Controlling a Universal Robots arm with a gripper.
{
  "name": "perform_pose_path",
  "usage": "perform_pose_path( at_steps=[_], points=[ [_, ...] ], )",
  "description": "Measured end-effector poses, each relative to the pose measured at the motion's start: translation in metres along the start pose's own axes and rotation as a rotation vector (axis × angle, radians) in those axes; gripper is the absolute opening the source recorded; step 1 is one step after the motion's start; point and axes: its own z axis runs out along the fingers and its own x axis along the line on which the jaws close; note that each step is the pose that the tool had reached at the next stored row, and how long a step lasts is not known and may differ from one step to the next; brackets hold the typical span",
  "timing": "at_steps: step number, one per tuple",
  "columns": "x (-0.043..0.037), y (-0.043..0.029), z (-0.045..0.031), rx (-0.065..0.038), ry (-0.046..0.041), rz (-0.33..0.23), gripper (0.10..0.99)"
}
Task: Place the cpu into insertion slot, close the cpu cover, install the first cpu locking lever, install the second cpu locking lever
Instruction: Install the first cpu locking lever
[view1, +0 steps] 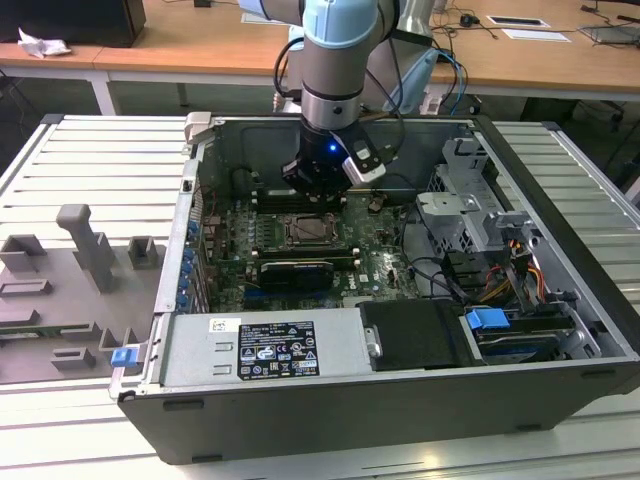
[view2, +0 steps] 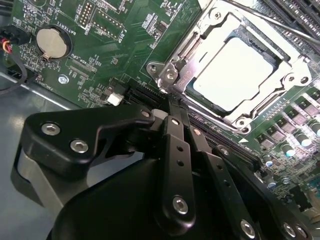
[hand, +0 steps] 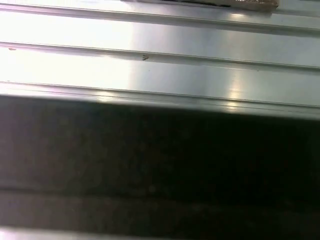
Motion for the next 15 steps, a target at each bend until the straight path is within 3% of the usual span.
perform_pose_path(
  at_steps=[2, 5, 15],
  points=[
    [-0.0002, 0.0004, -0.0024, -0.002, -0.0008, 0.0, 0.106],
    [-0.0003, 0.0014, -0.0164, -0.001, -0.0002, 0.0, 0.106],
    [0.0003, -0.0072, -0.0172, -0.001, -0.0002, 0.0, 0.106]
  ],
)
